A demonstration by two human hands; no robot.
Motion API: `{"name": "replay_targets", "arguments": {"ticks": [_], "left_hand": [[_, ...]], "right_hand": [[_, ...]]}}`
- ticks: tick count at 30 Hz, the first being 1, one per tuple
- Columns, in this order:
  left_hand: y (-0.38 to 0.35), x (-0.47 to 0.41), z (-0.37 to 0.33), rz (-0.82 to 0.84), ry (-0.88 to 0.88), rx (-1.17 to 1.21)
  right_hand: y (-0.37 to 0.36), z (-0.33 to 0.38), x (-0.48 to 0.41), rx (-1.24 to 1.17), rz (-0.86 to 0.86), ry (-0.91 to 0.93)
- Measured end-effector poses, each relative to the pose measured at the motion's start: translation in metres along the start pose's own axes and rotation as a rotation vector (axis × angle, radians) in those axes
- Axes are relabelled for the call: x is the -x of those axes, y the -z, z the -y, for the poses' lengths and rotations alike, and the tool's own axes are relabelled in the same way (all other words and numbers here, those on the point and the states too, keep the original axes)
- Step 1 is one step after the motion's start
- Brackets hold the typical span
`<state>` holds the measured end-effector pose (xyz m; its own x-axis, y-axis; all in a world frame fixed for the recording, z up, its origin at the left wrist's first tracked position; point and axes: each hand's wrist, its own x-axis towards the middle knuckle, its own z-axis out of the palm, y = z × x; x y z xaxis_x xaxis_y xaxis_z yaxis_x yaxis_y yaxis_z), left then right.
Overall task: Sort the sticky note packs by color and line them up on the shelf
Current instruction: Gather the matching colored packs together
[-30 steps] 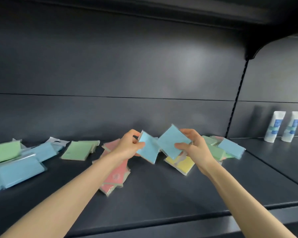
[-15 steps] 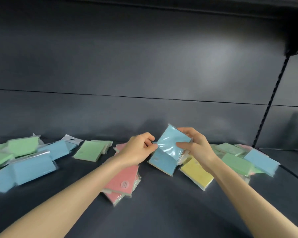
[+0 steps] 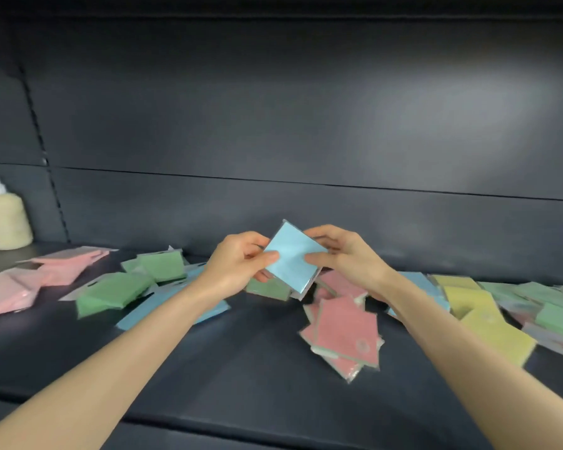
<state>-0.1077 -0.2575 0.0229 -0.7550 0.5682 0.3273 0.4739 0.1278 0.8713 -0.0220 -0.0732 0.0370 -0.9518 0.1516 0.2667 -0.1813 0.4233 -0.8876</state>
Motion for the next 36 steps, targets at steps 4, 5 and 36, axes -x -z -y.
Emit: {"name": "replay_targets", "arguments": {"ticks": [4, 5, 36], "left_hand": [[0.061, 0.015, 0.022, 0.061, 0.044, -0.057], [0.075, 0.019, 0.028, 0.076, 0.053, -0.084], [0.112, 0.026, 0.015, 0.224, -0.334, -0.725]], "right_hand": [[-0.056, 0.012, -0.019, 0.057, 0.011, -0.084], [-0.070, 0.013, -0.023, 0.103, 0.016, -0.094], [-0.098, 0.061, 0.011, 0.902, -0.233, -0.154]]}}
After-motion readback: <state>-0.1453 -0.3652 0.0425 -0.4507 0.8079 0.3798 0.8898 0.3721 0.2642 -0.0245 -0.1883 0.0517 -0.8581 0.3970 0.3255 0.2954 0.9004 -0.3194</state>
